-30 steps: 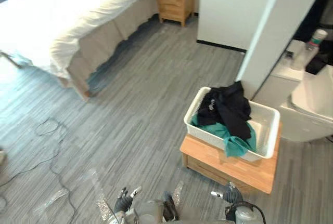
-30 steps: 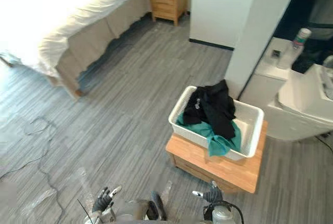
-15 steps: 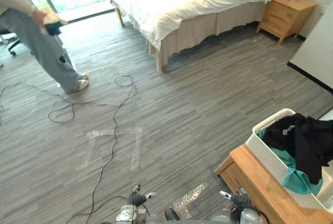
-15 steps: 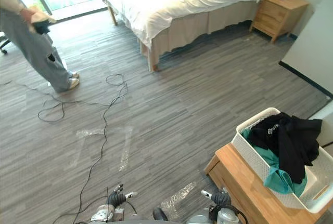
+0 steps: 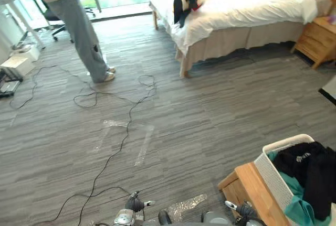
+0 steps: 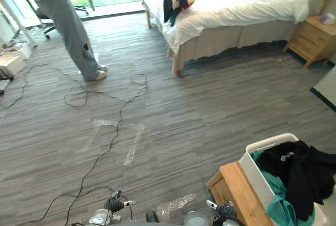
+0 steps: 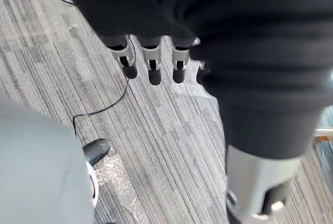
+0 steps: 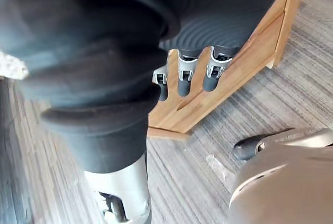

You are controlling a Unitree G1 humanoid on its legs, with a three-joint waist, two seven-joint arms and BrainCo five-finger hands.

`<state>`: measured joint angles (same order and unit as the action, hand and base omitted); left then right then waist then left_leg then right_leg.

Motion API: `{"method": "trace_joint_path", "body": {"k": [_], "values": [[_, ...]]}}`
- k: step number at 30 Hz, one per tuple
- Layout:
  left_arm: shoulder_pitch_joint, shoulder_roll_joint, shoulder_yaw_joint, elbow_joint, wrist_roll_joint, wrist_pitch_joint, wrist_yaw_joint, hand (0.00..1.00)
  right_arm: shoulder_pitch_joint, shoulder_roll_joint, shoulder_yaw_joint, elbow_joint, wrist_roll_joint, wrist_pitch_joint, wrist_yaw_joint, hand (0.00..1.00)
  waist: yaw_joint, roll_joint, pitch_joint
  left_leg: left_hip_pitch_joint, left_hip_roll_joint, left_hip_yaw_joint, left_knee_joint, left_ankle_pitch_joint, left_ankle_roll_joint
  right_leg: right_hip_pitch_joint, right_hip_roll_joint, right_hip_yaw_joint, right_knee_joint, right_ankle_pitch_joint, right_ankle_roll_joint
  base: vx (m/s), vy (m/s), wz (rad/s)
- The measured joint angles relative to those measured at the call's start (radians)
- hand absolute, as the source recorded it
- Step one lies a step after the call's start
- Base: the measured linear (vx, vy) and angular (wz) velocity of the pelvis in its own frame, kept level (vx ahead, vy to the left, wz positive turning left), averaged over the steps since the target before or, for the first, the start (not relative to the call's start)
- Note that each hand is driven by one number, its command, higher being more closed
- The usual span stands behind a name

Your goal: Tidy the bed and pick cloth on bed and put in laundry

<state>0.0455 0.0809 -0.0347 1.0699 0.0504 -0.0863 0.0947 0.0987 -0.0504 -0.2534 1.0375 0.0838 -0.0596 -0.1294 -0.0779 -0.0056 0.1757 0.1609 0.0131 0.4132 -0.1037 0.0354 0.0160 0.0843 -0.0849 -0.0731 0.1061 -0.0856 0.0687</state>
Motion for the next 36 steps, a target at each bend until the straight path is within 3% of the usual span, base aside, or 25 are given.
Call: {"method": "trace_joint_path", "body": {"k": [6,10,12,13,14,15,16,17,20,21,24,25,26,28,29,30,32,33,34,36], "values": [[0.002,0.005,0.010,0.001,-0.045,0.001,0.003,0.00,-0.005,-0.009,0.037,-0.001,-0.005,-0.001,0.001,0.00,0.003,-0.003,0.001,0.006,0.010,0.041,0.001,-0.007,-0.011,-0.016,0.011,0.022,0.011,-0.001,-0.002,0.03,-0.031,-0.19],[0.023,0.004,0.099,-0.001,-0.079,-0.009,-0.009,0.00,-0.002,-0.018,0.036,0.000,-0.008,-0.001,0.001,0.00,0.005,0.000,0.001,0.007,0.022,0.030,0.008,-0.019,-0.028,0.017,0.017,-0.011,-0.040,0.007,-0.014,0.01,-0.027,0.13],[0.029,0.013,0.146,-0.008,-0.094,-0.010,-0.015,0.00,0.002,-0.020,0.040,0.000,-0.015,-0.001,0.003,0.00,0.014,0.005,0.005,-0.052,0.055,0.032,0.139,-0.090,-0.050,0.028,0.018,-0.029,-0.066,-0.001,-0.023,0.05,-0.054,0.02],[0.043,0.014,0.175,-0.032,-0.119,-0.013,-0.025,0.00,0.001,-0.033,0.051,-0.001,-0.016,-0.003,0.005,0.00,0.028,0.005,0.009,-0.114,0.111,0.036,0.309,-0.163,-0.060,0.042,0.021,-0.057,-0.084,-0.002,-0.027,0.07,-0.080,-0.36],[0.060,0.014,0.197,-0.054,-0.138,-0.016,-0.029,0.00,0.002,-0.040,0.070,-0.005,-0.016,-0.004,0.005,0.00,0.042,0.033,0.024,-0.172,0.170,0.052,0.484,-0.200,-0.061,0.056,0.035,-0.058,-0.094,-0.001,-0.031,0.06,-0.073,-0.40],[0.070,0.013,0.203,-0.062,-0.148,-0.018,-0.030,0.00,0.001,-0.044,0.076,-0.006,-0.016,-0.004,0.004,0.00,0.042,0.039,0.028,-0.203,0.192,0.049,0.562,-0.198,-0.062,0.059,0.036,-0.056,-0.093,-0.001,-0.033,0.09,-0.053,-0.24],[0.088,0.012,0.204,-0.084,-0.165,-0.024,-0.030,0.00,0.000,-0.048,0.081,-0.019,-0.015,-0.004,0.003,0.00,0.039,0.037,0.030,-0.264,0.219,0.011,0.701,-0.177,-0.096,0.067,0.034,-0.051,-0.085,-0.006,-0.041,0.11,-0.015,-0.13],[0.094,0.007,0.203,-0.089,-0.179,-0.038,-0.029,0.00,0.003,-0.057,0.087,-0.027,-0.015,-0.004,0.003,0.00,0.045,0.040,0.040,-0.322,0.212,-0.042,0.782,-0.181,-0.127,0.070,0.025,-0.032,-0.081,-0.015,-0.047,0.12,0.011,-0.17],[0.107,-0.002,0.201,-0.089,-0.198,-0.045,-0.030,0.00,-0.022,-0.067,0.087,-0.030,-0.015,-0.004,0.003,0.00,0.060,0.052,0.045,-0.370,0.158,-0.069,0.704,-0.219,-0.109,0.069,-0.025,-0.002,-0.086,-0.021,-0.041,0.17,0.109,-0.28],[0.114,-0.002,0.201,-0.092,-0.198,-0.051,-0.032,0.00,-0.037,-0.066,0.092,-0.036,-0.014,-0.004,0.004,0.00,0.072,0.052,0.045,-0.408,0.121,-0.067,0.598,-0.211,-0.105,0.069,-0.058,0.008,-0.093,-0.032,-0.025,0.24,0.210,-0.04],[0.135,-0.002,0.202,-0.119,-0.217,-0.056,-0.051,0.00,-0.086,-0.077,0.098,-0.039,-0.014,-0.006,0.004,0.00,0.100,0.074,0.057,-0.450,0.094,-0.136,0.301,-0.109,-0.125,0.071,-0.082,0.028,-0.099,-0.068,0.022,0.26,0.281,-0.21],[0.153,0.002,0.204,-0.117,-0.217,-0.055,-0.051,0.00,-0.102,-0.077,0.105,-0.045,-0.014,-0.012,0.004,0.00,0.107,0.080,0.063,-0.468,0.099,-0.165,0.292,-0.041,-0.120,0.073,-0.091,0.044,-0.099,-0.091,0.052,0.26,0.327,-0.41],[0.159,0.004,0.205,-0.117,-0.217,-0.055,-0.051,0.00,-0.110,-0.080,0.106,-0.047,-0.014,-0.014,0.003,0.00,0.119,0.074,0.067,-0.481,0.087,-0.165,0.335,-0.034,-0.102,0.079,-0.107,0.056,-0.101,-0.104,0.056,0.46,0.478,-0.54],[0.134,0.006,0.215,-0.117,-0.218,-0.054,-0.050,0.00,-0.115,-0.063,0.111,-0.058,-0.014,-0.028,0.010,0.00,0.144,0.036,0.081,-0.531,0.049,-0.162,0.489,-0.128,0.004,0.060,-0.132,0.078,0.061,-0.158,0.085,0.50,0.348,-0.20],[0.121,0.005,0.223,-0.118,-0.218,-0.052,-0.049,0.00,-0.110,-0.057,0.109,-0.060,-0.015,-0.029,0.019,0.00,0.148,0.026,0.081,-0.530,0.037,-0.161,0.501,-0.146,0.023,0.040,-0.134,0.078,0.131,-0.171,0.087,0.46,0.246,0.12],[0.110,0.005,0.233,-0.120,-0.218,-0.049,-0.047,0.00,-0.110,-0.043,0.109,-0.061,-0.015,-0.029,0.029,0.00,0.144,0.007,0.085,-0.506,0.022,-0.150,0.514,-0.190,0.030,-0.022,-0.146,0.097,0.296,-0.176,0.098,0.43,0.217,-0.14],[0.111,0.021,0.238,-0.120,-0.219,-0.042,-0.039,0.00,-0.093,-0.010,0.108,-0.063,-0.015,-0.030,0.032,0.00,0.142,-0.036,0.090,-0.397,-0.011,-0.112,0.479,-0.233,0.040,-0.099,-0.148,0.164,0.599,-0.123,0.189,0.41,0.178,-0.36],[0.114,0.027,0.236,-0.120,-0.219,-0.037,-0.027,0.00,-0.075,0.003,0.109,-0.064,-0.015,-0.028,0.032,0.00,0.132,-0.047,0.086,-0.317,-0.026,-0.098,0.437,-0.251,0.038,-0.152,-0.134,0.174,0.773,-0.070,0.201,0.41,0.137,-0.42],[0.112,0.028,0.232,-0.121,-0.216,-0.031,-0.021,0.00,-0.066,0.006,0.114,-0.070,-0.015,-0.026,0.034,0.00,0.115,-0.046,0.085,-0.256,-0.033,-0.093,0.395,-0.257,0.035,-0.198,-0.123,0.146,0.884,-0.055,0.191,0.48,0.163,-0.46],[0.101,0.029,0.223,-0.122,-0.215,-0.027,-0.015,0.00,-0.059,0.006,0.106,-0.101,-0.007,-0.027,0.038,0.00,0.078,-0.030,0.089,-0.154,-0.035,-0.089,0.311,-0.254,0.027,-0.296,-0.126,0.039,1.006,-0.074,0.122,0.39,0.127,-0.27]]}}
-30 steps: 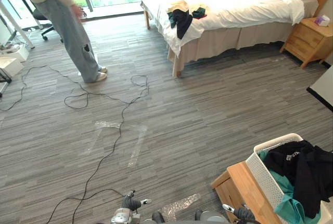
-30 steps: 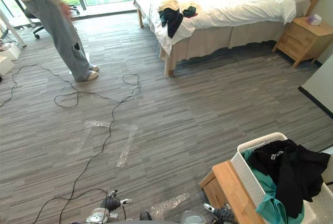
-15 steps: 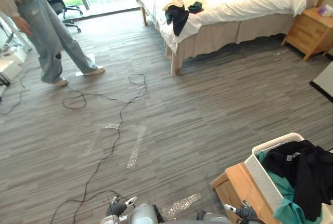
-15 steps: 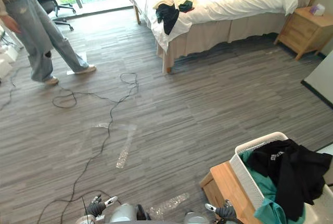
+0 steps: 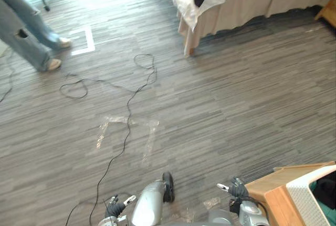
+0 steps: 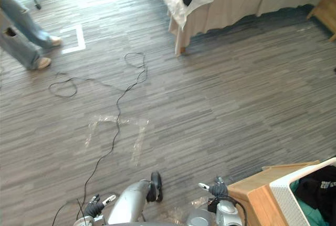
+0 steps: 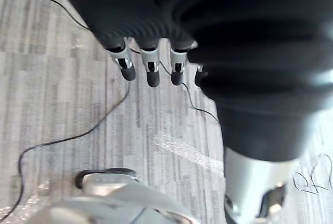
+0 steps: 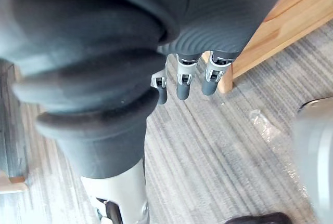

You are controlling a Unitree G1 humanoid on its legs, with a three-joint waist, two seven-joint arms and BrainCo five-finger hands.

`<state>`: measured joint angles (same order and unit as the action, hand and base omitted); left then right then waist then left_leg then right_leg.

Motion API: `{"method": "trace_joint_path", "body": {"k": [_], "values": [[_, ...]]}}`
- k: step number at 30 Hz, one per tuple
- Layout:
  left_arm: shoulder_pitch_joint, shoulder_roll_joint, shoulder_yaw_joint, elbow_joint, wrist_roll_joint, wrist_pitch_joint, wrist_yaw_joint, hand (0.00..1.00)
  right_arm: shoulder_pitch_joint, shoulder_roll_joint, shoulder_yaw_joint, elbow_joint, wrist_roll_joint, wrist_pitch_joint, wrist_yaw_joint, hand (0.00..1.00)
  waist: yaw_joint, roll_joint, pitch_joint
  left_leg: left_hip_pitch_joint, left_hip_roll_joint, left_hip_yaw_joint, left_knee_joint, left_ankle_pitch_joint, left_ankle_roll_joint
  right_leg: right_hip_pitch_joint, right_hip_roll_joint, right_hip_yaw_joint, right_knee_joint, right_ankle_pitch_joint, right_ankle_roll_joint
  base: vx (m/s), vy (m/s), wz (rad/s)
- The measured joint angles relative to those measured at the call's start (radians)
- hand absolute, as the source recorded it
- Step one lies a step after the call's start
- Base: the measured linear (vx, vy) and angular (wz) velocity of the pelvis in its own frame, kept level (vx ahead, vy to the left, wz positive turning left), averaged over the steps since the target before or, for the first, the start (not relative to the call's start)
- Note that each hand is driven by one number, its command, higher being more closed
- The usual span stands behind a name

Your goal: Tidy the bed and pick cloth on bed and put in laundry

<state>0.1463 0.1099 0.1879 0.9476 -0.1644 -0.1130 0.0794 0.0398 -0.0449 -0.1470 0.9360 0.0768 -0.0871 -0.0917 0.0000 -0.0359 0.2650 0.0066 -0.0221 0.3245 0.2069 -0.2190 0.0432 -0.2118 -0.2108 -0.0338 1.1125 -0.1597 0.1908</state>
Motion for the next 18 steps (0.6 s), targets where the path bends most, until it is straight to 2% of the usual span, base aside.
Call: {"method": "trace_joint_path", "body": {"k": [1,2,3,4,5,6,7,8,9,10,11,12,13,14,15,16,18], "values": [[-0.017,0.002,0.000,0.000,0.003,0.000,0.005,0.00,0.001,-0.001,-0.002,-0.035,0.000,-0.004,-0.001,0.00,-0.032,0.017,0.007,0.044,0.003,-0.001,-0.039,-0.003,-0.009,-0.065,-0.003,-0.067,-0.007,-0.037,-0.055,0.41,0.084,-0.05],[-0.047,0.006,0.000,0.003,0.009,0.001,0.009,0.00,0.001,-0.003,-0.007,-0.061,0.001,-0.009,-0.001,0.00,-0.049,0.019,0.015,0.089,0.011,0.001,-0.052,-0.001,-0.010,-0.109,-0.003,-0.133,-0.078,-0.076,-0.064,0.43,0.059,0.04],[-0.063,0.007,0.000,0.005,0.010,0.001,0.009,0.00,0.000,-0.003,-0.012,-0.061,0.001,-0.014,-0.001,0.00,-0.052,0.022,0.017,0.108,0.018,-0.001,-0.057,-0.006,-0.019,-0.121,0.000,-0.172,-0.139,-0.087,-0.076,0.48,0.006,0.15],[-0.092,0.007,0.000,0.004,0.014,0.000,0.009,0.00,0.000,-0.003,-0.018,-0.060,0.002,-0.019,-0.001,0.00,-0.056,0.028,0.019,0.141,0.034,-0.012,-0.070,-0.013,-0.032,-0.133,0.012,-0.251,-0.314,-0.093,-0.099,0.51,-0.041,0.24],[-0.114,0.008,-0.001,0.004,0.021,-0.002,0.009,0.00,-0.002,-0.003,-0.021,-0.060,0.003,-0.021,-0.002,0.00,-0.060,0.038,0.023,0.171,0.057,-0.016,-0.085,-0.029,-0.058,-0.140,0.035,-0.311,-0.541,-0.061,-0.126,0.52,-0.057,0.28],[-0.122,0.009,-0.002,0.006,0.024,-0.001,0.009,0.00,-0.006,-0.003,-0.022,-0.061,0.005,-0.021,-0.003,0.00,-0.065,0.042,0.025,0.187,0.067,-0.018,-0.098,-0.035,-0.069,-0.144,0.042,-0.335,-0.658,-0.020,-0.135,0.53,-0.092,0.36],[-0.130,0.011,-0.002,0.010,0.034,-0.002,0.009,0.00,-0.013,-0.001,-0.021,-0.061,0.007,-0.021,-0.010,0.00,-0.075,0.040,0.024,0.219,0.073,-0.015,-0.125,-0.048,-0.091,-0.166,0.036,-0.365,-0.855,0.061,-0.128,0.44,-0.095,0.28],[-0.130,0.013,-0.001,0.012,0.042,-0.002,0.009,0.00,-0.015,-0.001,-0.021,-0.063,0.013,-0.021,-0.014,0.00,-0.075,0.038,0.024,0.238,0.073,-0.015,-0.138,-0.057,-0.105,-0.189,0.024,-0.373,-0.904,0.082,-0.121,0.69,-0.198,0.24],[-0.125,0.014,0.000,0.035,0.057,-0.001,0.010,0.00,-0.017,0.000,-0.022,-0.071,0.017,-0.021,-0.017,0.00,-0.074,0.034,0.026,0.274,0.074,-0.016,-0.141,-0.080,-0.144,-0.220,0.013,-0.381,-0.931,0.112,-0.144,0.79,-0.272,0.03],[-0.092,0.017,0.002,0.054,0.072,0.002,0.010,0.00,-0.008,0.000,-0.017,-0.072,0.022,-0.021,-0.022,0.00,-0.074,0.024,0.020,0.340,0.078,-0.016,-0.135,-0.091,-0.169,-0.212,0.020,-0.376,-0.936,0.131,-0.184,0.85,-0.300,-0.15],[-0.076,0.004,0.007,0.063,0.084,0.004,0.010,0.00,-0.005,-0.005,-0.016,-0.077,0.030,-0.021,-0.020,0.00,-0.075,0.027,0.011,0.381,0.091,-0.013,-0.128,-0.083,-0.197,-0.210,0.045,-0.359,-0.898,0.246,-0.279,0.99,-0.402,-0.45],[-0.086,-0.017,0.028,0.089,0.092,0.028,0.011,0.00,-0.009,-0.007,-0.017,-0.089,0.033,-0.026,-0.019,0.00,-0.079,0.073,0.003,0.369,0.156,-0.006,-0.031,-0.046,-0.266,-0.215,0.088,-0.368,-0.834,0.269,-0.303,0.84,-0.378,-0.52],[-0.095,-0.021,0.028,0.089,0.095,0.030,0.013,0.00,-0.012,-0.008,-0.012,-0.089,0.033,-0.026,-0.017,0.00,-0.080,0.085,0.000,0.342,0.186,-0.009,0.050,-0.021,-0.284,-0.208,0.106,-0.373,-0.828,0.274,-0.311,0.67,-0.318,-0.56],[-0.102,-0.023,0.019,0.085,0.095,0.039,0.018,0.00,-0.015,-0.012,-0.011,-0.088,0.031,-0.023,-0.013,0.00,-0.078,0.099,-0.001,0.310,0.217,-0.012,0.138,0.017,-0.281,-0.199,0.126,-0.370,-0.826,0.259,-0.329,0.63,-0.265,-0.67],[-0.112,-0.028,0.019,0.081,0.097,0.041,0.020,0.00,-0.027,-0.024,0.010,-0.078,0.030,-0.020,-0.012,0.00,-0.075,0.119,0.002,0.230,0.280,-0.019,0.346,0.151,-0.237,-0.155,0.181,-0.355,-0.843,0.219,-0.345,0.78,-0.242,-0.81],[-0.113,-0.036,0.009,0.064,0.102,0.033,0.017,0.00,-0.033,-0.024,0.027,-0.056,0.031,-0.015,-0.016,0.00,-0.078,0.121,0.003,0.144,0.345,-0.020,0.586,0.157,-0.225,-0.085,0.217,-0.346,-0.865,0.201,-0.346,0.94,-0.281,-0.70],[-0.104,-0.065,0.000,0.012,0.109,0.026,0.025,0.00,-0.023,-0.029,0.033,-0.036,0.030,-0.013,-0.023,0.00,-0.067,0.109,0.012,0.074,0.384,-0.006,0.783,0.124,-0.211,0.038,0.243,-0.325,-0.912,0.176,-0.339,0.73,-0.191,-0.45]]}}
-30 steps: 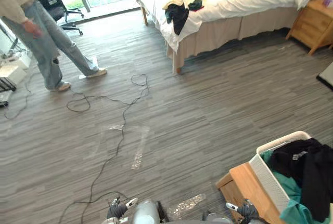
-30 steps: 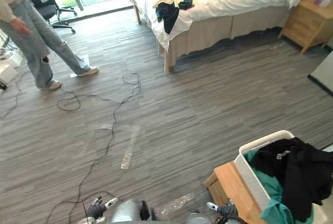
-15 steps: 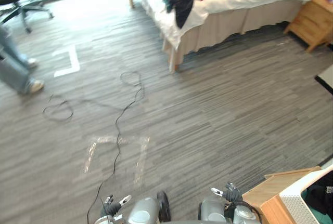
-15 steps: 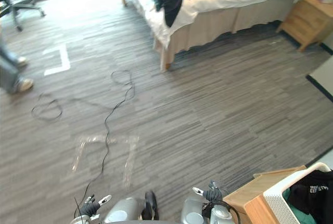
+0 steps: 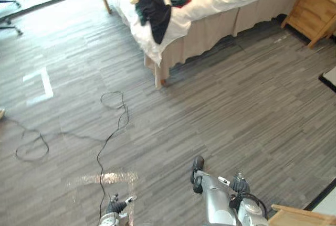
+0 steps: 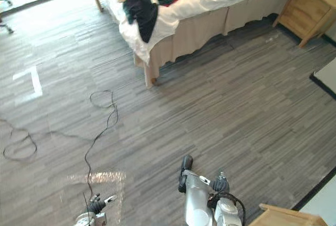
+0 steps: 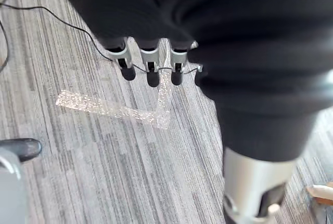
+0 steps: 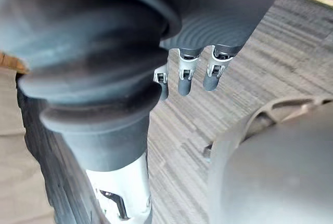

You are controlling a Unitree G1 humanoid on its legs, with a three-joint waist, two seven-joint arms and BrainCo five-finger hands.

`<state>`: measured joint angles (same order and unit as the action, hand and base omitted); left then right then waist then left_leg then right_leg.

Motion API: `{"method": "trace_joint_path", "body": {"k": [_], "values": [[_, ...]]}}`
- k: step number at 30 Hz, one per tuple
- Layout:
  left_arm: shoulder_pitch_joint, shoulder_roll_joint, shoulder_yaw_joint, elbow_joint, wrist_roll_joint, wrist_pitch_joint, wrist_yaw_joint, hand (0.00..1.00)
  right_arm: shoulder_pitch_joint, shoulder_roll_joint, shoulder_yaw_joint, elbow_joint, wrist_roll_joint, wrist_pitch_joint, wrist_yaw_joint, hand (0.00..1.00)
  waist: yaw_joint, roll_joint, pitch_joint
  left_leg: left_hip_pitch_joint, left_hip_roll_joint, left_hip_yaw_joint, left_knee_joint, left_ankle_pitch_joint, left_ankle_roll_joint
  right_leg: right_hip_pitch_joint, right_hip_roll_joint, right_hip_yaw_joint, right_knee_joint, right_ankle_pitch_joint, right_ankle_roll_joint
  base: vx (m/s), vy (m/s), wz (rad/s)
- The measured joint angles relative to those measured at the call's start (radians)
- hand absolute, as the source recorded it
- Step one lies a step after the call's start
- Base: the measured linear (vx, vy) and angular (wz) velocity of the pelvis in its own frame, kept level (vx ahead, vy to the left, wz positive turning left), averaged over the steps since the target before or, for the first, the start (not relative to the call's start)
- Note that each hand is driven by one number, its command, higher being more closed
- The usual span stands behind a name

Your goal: Tidy the bed and pick cloth on bed and put in laundry

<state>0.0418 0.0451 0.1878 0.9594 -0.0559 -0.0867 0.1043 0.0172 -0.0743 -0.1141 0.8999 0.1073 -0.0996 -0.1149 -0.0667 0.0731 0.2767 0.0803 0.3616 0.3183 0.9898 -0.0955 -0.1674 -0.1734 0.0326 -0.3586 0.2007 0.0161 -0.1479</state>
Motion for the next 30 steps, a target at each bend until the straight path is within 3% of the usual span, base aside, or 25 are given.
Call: {"method": "trace_joint_path", "body": {"k": [2,4,5,6,7,8,9,12,13,14,15,16,17,18,19,20,21,23,24,26,27,28,29,30], "values": [[0.043,-0.040,-0.052,-0.106,-0.001,-0.012,0.011,0.00,-0.002,-0.006,0.029,0.002,-0.001,-0.002,-0.017,0.00,0.028,-0.023,0.007,-0.077,-0.013,0.051,0.043,-0.036,0.004,0.142,-0.001,0.040,-0.074,-0.018,0.024,0.61,-0.155,-0.51],[0.071,-0.066,-0.083,-0.174,-0.001,-0.020,0.010,0.00,-0.031,-0.021,0.044,0.001,-0.004,-0.001,-0.017,0.00,0.036,-0.018,0.013,-0.208,-0.036,0.075,-0.056,-0.068,0.018,0.229,0.003,0.072,-0.145,-0.058,0.042,0.57,-0.087,-0.41],[0.070,-0.071,-0.083,-0.186,-0.002,-0.021,0.011,0.00,-0.047,-0.022,0.040,0.000,-0.007,0.001,-0.017,0.00,0.048,-0.006,0.020,-0.263,-0.061,0.098,-0.178,-0.081,0.042,0.273,0.001,0.088,-0.176,-0.066,0.056,0.49,-0.013,-0.41],[0.070,-0.071,-0.083,-0.191,-0.002,-0.023,0.011,0.00,-0.049,-0.021,0.035,-0.002,-0.011,0.001,-0.017,0.00,0.052,-0.007,0.022,-0.283,-0.083,0.109,-0.257,-0.082,0.043,0.300,-0.005,0.088,-0.194,-0.070,0.062,0.48,0.041,-0.27],[0.072,-0.072,-0.084,-0.195,-0.003,-0.028,0.012,0.00,-0.044,-0.023,0.032,-0.008,-0.020,0.001,-0.017,0.00,0.055,-0.008,0.022,-0.294,-0.127,0.129,-0.433,-0.074,0.049,0.352,-0.017,0.088,-0.226,-0.085,0.086,0.48,0.074,-0.08],[0.075,-0.072,-0.085,-0.196,-0.004,-0.031,0.012,0.00,-0.033,-0.024,0.032,-0.026,-0.027,0.001,-0.017,0.00,0.056,-0.006,0.023,-0.296,-0.166,0.159,-0.622,-0.042,0.073,0.406,-0.021,0.083,-0.257,-0.104,0.107,0.47,0.094,-0.01],[0.076,-0.071,-0.084,-0.196,-0.004,-0.032,0.012,0.00,-0.030,-0.023,0.032,-0.034,-0.030,0.000,-0.017,0.00,0.056,-0.006,0.023,-0.298,-0.178,0.174,-0.695,-0.017,0.095,0.428,-0.020,0.082,-0.267,-0.117,0.113,0.47,0.137,0.03],[0.078,-0.067,-0.083,-0.189,-0.002,-0.031,0.013,0.00,0.013,-0.020,0.032,-0.064,-0.037,0.001,-0.023,0.00,0.059,-0.008,0.012,-0.310,-0.194,0.328,-0.825,0.056,0.191,0.530,-0.015,0.068,-0.269,-0.206,0.159,0.52,0.207,0.07],[0.079,-0.064,-0.079,-0.172,-0.002,-0.031,0.013,0.00,0.031,-0.017,0.032,-0.065,-0.039,0.001,-0.027,0.00,0.060,-0.012,-0.004,-0.310,-0.198,0.370,-0.825,0.111,0.279,0.550,-0.015,0.065,-0.255,-0.237,0.185,0.63,0.242,0.29],[0.071,-0.046,-0.067,-0.158,-0.001,-0.027,0.014,0.00,0.053,0.007,0.034,-0.064,-0.040,0.005,-0.033,0.00,0.057,-0.049,-0.035,-0.315,-0.223,0.379,-0.781,0.155,0.344,0.557,-0.054,0.051,-0.203,-0.277,0.224,0.80,0.297,0.47],[0.066,-0.034,-0.066,-0.144,-0.001,-0.025,0.022,0.00,0.067,0.013,0.032,-0.067,-0.040,0.010,-0.034,0.00,0.058,-0.077,-0.056,-0.315,-0.255,0.370,-0.779,0.109,0.359,0.507,-0.099,0.032,-0.081,-0.288,0.246,0.68,0.271,0.45],[0.066,-0.029,-0.065,-0.142,-0.001,-0.026,0.028,0.00,0.072,0.021,0.032,-0.067,-0.041,0.012,-0.033,0.00,0.063,-0.086,-0.058,-0.306,-0.267,0.366,-0.780,0.098,0.359,0.469,-0.121,0.029,0.013,-0.290,0.251,0.66,0.332,0.38],[0.064,-0.021,-0.063,-0.132,-0.001,-0.025,0.030,0.00,0.079,0.036,0.032,-0.069,-0.041,0.012,-0.033,0.00,0.063,-0.099,-0.060,-0.284,-0.285,0.346,-0.781,0.073,0.341,0.413,-0.155,0.023,0.176,-0.269,0.284,0.61,0.369,0.56],[0.054,-0.011,-0.067,-0.112,-0.001,-0.013,0.031,0.00,0.091,0.054,0.032,-0.076,-0.045,0.012,-0.034,0.00,0.055,-0.112,-0.061,-0.242,-0.310,0.300,-0.782,0.040,0.326,0.342,-0.196,0.042,0.412,-0.185,0.344,0.72,0.381,1.03],[0.042,-0.002,-0.077,-0.073,0.000,-0.002,0.034,0.00,0.103,0.064,0.040,-0.105,-0.063,0.014,-0.032,0.00,0.047,-0.116,-0.060,-0.185,-0.331,0.249,-0.788,0.009,0.316,0.271,-0.226,0.074,0.636,-0.176,0.349,0.59,0.262,1.10],[0.042,-0.001,-0.079,-0.059,0.000,0.000,0.034,0.00,0.109,0.066,0.045,-0.124,-0.071,0.015,-0.033,0.00,0.039,-0.113,-0.058,-0.147,-0.339,0.227,-0.801,-0.001,0.310,0.244,-0.237,0.080,0.713,-0.186,0.338,0.57,0.180,1.12],[0.047,0.001,-0.091,-0.042,0.003,0.003,0.042,0.00,0.123,0.067,0.061,-0.184,-0.071,0.015,-0.033,0.00,0.028,-0.103,-0.057,-0.071,-0.347,0.184,-0.837,-0.008,0.299,0.198,-0.256,0.066,0.800,-0.214,0.302,0.51,0.117,1.04],[0.047,0.005,-0.116,-0.039,0.010,0.002,0.052,0.00,0.147,0.067,0.069,-0.315,-0.078,0.013,-0.035,0.00,0.021,-0.088,-0.055,0.006,-0.346,0.132,-0.879,-0.008,0.298,0.122,-0.278,0.037,0.787,-0.255,0.267,0.50,0.030,1.21],[0.042,0.010,-0.120,-0.038,0.010,0.001,0.052,0.00,0.167,0.067,0.069,-0.471,-0.108,0.008,-0.055,0.00,0.003,-0.090,-0.054,0.032,-0.344,0.088,-0.886,-0.008,0.298,0.039,-0.289,0.038,0.637,-0.286,0.260,0.41,-0.073,1.24],[0.042,0.014,-0.129,-0.035,0.010,0.001,0.053,0.00,0.177,0.069,0.051,-0.577,-0.122,0.006,-0.061,0.00,-0.011,-0.100,-0.058,0.045,-0.337,0.063,-0.886,-0.011,0.290,0.007,-0.274,0.080,0.482,-0.285,0.262,0.40,-0.154,1.17],[0.049,0.021,-0.152,-0.033,0.011,0.000,0.053,0.00,0.193,0.071,0.023,-0.697,-0.155,0.005,-0.086,0.00,-0.021,-0.096,-0.061,0.059,-0.322,0.050,-0.885,-0.026,0.241,-0.002,-0.236,0.161,0.285,-0.261,0.282,0.38,-0.212,1.15],[0.058,0.030,-0.159,-0.028,0.012,-0.007,0.052,0.00,0.212,0.078,0.001,-0.793,-0.182,-0.002,-0.109,0.00,-0.028,-0.109,-0.069,0.069,-0.325,0.050,-0.888,-0.043,0.201,0.001,-0.227,0.220,0.134,-0.191,0.286,0.45,-0.274,1.22],[0.068,0.054,-0.157,-0.020,0.014,-0.008,0.052,0.00,0.241,0.103,-0.017,-0.906,-0.204,-0.012,-0.133,0.00,-0.025,-0.167,-0.083,0.098,-0.353,0.056,-0.899,-0.069,0.158,-0.006,-0.247,0.281,0.020,0.042,0.281,0.31,-0.221,0.77],[0.072,0.069,-0.138,-0.008,0.020,-0.009,0.052,0.00,0.237,0.107,-0.016,-0.938,-0.225,-0.015,-0.148,0.00,-0.021,-0.175,-0.079,0.116,-0.358,0.053,-0.904,-0.074,0.141,-0.004,-0.247,0.288,0.043,0.031,0.280,0.41,-0.322,0.10]]}}
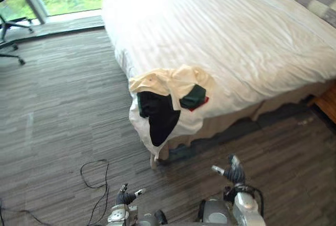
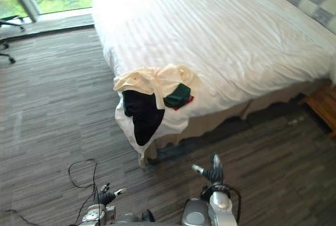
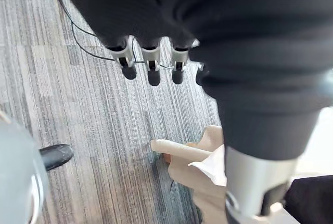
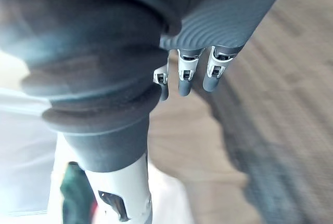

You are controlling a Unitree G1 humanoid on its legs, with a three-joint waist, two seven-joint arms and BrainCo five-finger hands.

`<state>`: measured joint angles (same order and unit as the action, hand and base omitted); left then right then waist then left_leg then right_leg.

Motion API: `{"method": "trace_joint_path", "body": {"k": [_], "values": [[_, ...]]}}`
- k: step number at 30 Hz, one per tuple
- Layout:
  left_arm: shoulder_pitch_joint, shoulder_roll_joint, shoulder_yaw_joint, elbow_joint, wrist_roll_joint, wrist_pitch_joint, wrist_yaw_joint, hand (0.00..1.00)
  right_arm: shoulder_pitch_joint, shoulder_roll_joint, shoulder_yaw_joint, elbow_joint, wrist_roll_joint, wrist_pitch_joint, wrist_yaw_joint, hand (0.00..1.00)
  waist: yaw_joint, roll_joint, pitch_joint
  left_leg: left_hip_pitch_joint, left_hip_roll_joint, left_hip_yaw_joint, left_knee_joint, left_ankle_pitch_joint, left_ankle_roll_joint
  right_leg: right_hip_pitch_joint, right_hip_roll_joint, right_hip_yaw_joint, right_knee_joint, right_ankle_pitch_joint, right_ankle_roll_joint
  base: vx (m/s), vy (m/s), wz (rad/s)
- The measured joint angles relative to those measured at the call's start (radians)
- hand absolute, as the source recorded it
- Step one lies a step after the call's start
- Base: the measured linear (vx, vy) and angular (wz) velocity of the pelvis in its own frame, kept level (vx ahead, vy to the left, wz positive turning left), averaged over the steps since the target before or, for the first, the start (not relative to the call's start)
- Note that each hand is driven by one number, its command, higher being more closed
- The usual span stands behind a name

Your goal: Tidy the bed and pick cloth on bed and put in laundry

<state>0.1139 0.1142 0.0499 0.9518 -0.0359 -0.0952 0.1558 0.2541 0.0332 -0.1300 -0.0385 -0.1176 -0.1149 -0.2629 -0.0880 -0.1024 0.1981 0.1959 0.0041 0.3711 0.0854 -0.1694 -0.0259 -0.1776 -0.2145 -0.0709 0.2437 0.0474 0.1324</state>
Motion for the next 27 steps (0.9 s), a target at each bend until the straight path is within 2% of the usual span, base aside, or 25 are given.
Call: {"method": "trace_joint_path", "body": {"k": [1,2,4,7,9,12,13,15,20,23,25,27], "values": [[0.017,-0.013,0.000,0.011,0.012,0.000,0.002,0.00,-0.012,-0.025,0.004,-0.061,-0.052,-0.004,-0.023,0.00,0.018,0.048,-0.037,0.006,0.068,0.033,-0.005,0.007,-0.030,0.017,0.057,-0.002,-0.045,0.020,-0.002,0.33,-0.263,-0.26],[0.020,-0.012,0.001,0.008,0.013,-0.003,0.002,0.00,-0.012,-0.028,0.013,-0.100,-0.064,-0.010,-0.029,0.00,0.021,0.061,-0.046,0.006,0.083,0.044,-0.006,0.002,-0.038,0.032,0.075,-0.003,-0.079,0.018,-0.004,0.32,-0.226,-0.37],[0.021,-0.038,0.010,0.011,0.045,-0.002,0.001,0.00,-0.042,-0.058,0.039,-0.207,-0.134,-0.028,-0.044,0.00,0.022,0.106,-0.055,0.004,0.127,0.053,-0.023,-0.003,-0.065,0.070,0.128,-0.018,-0.182,0.048,-0.045,0.24,-0.155,-0.15],[0.020,-0.065,0.028,0.023,0.060,-0.003,-0.001,0.00,-0.102,-0.122,0.114,-0.243,-0.203,-0.033,-0.039,0.00,0.022,0.096,-0.053,0.008,0.152,0.047,-0.034,0.009,-0.085,0.106,0.152,-0.041,-0.239,0.061,-0.062,0.12,-0.103,0.07],[0.015,-0.061,0.033,0.023,0.069,-0.007,-0.002,0.00,-0.180,-0.163,0.199,-0.236,-0.207,-0.034,-0.022,0.00,0.040,0.091,-0.055,0.007,0.155,0.047,-0.040,0.011,-0.088,0.116,0.160,-0.042,-0.271,0.077,-0.067,0.02,-0.057,0.07],[0.010,-0.057,0.032,0.021,0.073,-0.009,-0.002,0.00,-0.372,-0.210,0.348,-0.103,-0.206,-0.041,0.012,0.00,0.057,0.091,-0.055,0.005,0.153,0.038,-0.050,0.016,-0.096,0.155,0.158,-0.067,-0.343,0.111,-0.070,-0.04,-0.034,0.20],[0.002,-0.050,0.031,0.020,0.075,-0.010,-0.003,0.00,-0.427,-0.217,0.379,-0.048,-0.207,-0.039,0.029,0.00,0.078,0.091,-0.055,0.001,0.154,0.032,-0.051,0.020,-0.099,0.155,0.158,-0.073,-0.343,0.111,-0.070,-0.05,-0.029,0.18],[-0.010,-0.040,0.031,0.018,0.075,-0.009,-0.003,0.00,-0.491,-0.220,0.386,0.018,-0.206,-0.035,0.044,0.00,0.104,0.091,-0.054,-0.013,0.156,0.009,-0.056,0.031,-0.106,0.154,0.154,-0.104,-0.344,0.111,-0.070,-0.07,-0.051,0.40],[-0.001,-0.005,0.030,0.018,0.074,-0.009,-0.007,0.00,-0.669,-0.249,0.383,0.239,-0.190,-0.028,0.049,0.00,0.108,0.090,-0.044,-0.039,0.149,-0.041,-0.108,0.074,-0.110,0.144,0.140,-0.169,-0.347,0.111,-0.070,-0.08,-0.044,0.40],[0.002,0.011,0.031,0.015,0.067,-0.011,-0.024,0.00,-0.755,-0.280,0.383,0.325,-0.170,-0.021,0.049,0.00,0.110,0.088,-0.001,-0.066,0.140,-0.069,-0.118,0.096,-0.103,0.129,0.128,-0.187,-0.347,0.117,-0.075,-0.09,-0.033,0.28],[-0.003,0.017,0.031,0.015,0.064,-0.013,-0.024,0.00,-0.838,-0.330,0.383,0.394,-0.165,-0.011,0.049,0.00,0.117,0.088,0.013,-0.134,0.129,-0.086,-0.108,0.110,-0.093,0.074,0.114,-0.202,-0.344,0.136,-0.078,-0.10,-0.027,0.26],[-0.020,0.017,0.031,0.015,0.056,-0.026,-0.024,0.00,-0.923,-0.393,0.377,0.460,-0.165,-0.001,0.048,0.00,0.126,0.097,0.063,-0.155,0.120,-0.107,-0.106,0.124,-0.088,0.064,0.103,-0.210,-0.344,0.148,-0.073,-0.07,-0.013,0.26]]}}
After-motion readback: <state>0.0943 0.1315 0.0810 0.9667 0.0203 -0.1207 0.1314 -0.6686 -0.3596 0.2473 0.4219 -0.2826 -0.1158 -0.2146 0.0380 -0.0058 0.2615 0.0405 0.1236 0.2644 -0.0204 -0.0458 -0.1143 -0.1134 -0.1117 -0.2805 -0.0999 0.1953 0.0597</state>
